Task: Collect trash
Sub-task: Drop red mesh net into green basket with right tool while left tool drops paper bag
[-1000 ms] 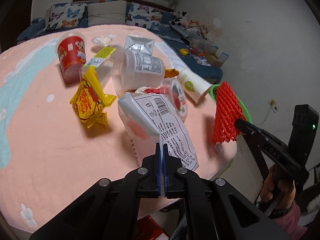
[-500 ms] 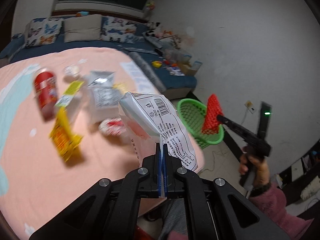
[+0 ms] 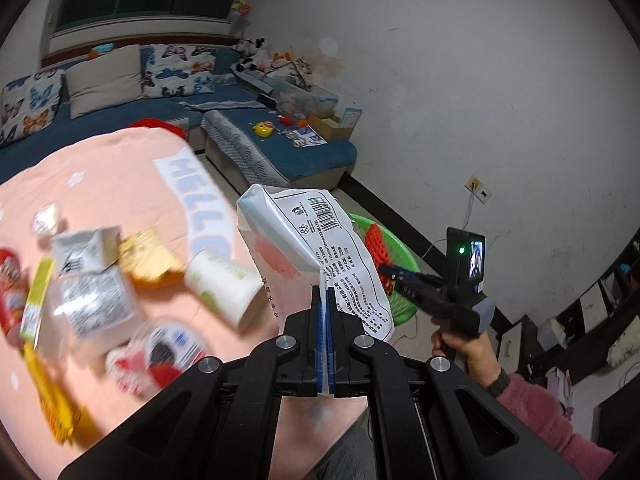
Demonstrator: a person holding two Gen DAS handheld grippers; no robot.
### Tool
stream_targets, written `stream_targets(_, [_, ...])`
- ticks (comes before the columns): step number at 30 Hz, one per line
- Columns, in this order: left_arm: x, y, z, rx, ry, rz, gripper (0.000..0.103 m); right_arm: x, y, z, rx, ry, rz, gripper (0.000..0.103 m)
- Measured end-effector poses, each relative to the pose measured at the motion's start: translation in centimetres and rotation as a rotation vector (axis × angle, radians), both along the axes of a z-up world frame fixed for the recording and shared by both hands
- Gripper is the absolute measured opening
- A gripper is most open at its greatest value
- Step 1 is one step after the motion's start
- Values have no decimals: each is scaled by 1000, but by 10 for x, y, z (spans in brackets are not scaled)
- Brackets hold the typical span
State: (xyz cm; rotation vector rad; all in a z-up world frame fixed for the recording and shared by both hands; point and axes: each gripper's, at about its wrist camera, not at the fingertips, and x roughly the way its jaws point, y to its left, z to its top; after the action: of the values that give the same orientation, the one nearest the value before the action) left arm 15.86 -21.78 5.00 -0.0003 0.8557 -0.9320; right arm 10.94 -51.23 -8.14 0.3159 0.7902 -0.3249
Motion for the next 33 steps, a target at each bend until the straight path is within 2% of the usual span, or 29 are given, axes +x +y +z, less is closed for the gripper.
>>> stream_targets(4, [10,-36,-9,20,9,-37,2,-1,-10,-8,-1,7,-2,19])
stream_targets(5, [13,-46,-10,26,10,-42,2,-2,-12,-9,0,8,-4,24])
stream_targets(7, [18,-63,-13,28,22,-57,2,-3,-16,-10,1,7,-11,28])
stream_targets(9, [23,-78,-16,33,29,-67,2,-6,-20,-12,6,5,-10,38])
stream_targets(12, [27,-100,-24,46,39,-90,2,-12,-23,-12,-8,2,-18,45])
stream_targets(16, [34,-130,-34,71,33,-106,2,-26,-27,-11,-18,0,-22,48])
stream_targets(18, [38,-143,-39,78,39,-119,2,-33,-27,-10,-25,-3,-24,54])
stream_targets(23, [44,-175,-51,98,44,-141,3,-51,-25,-8,-52,-12,-24,59])
stream_targets(27, [46,-194,-61,114,45,-152,8,-63,-21,-6,-77,-16,-24,64])
stream_targets(33, [49,-214,-76,138,60,-153,11,-78,-22,-5,-73,-25,-36,65])
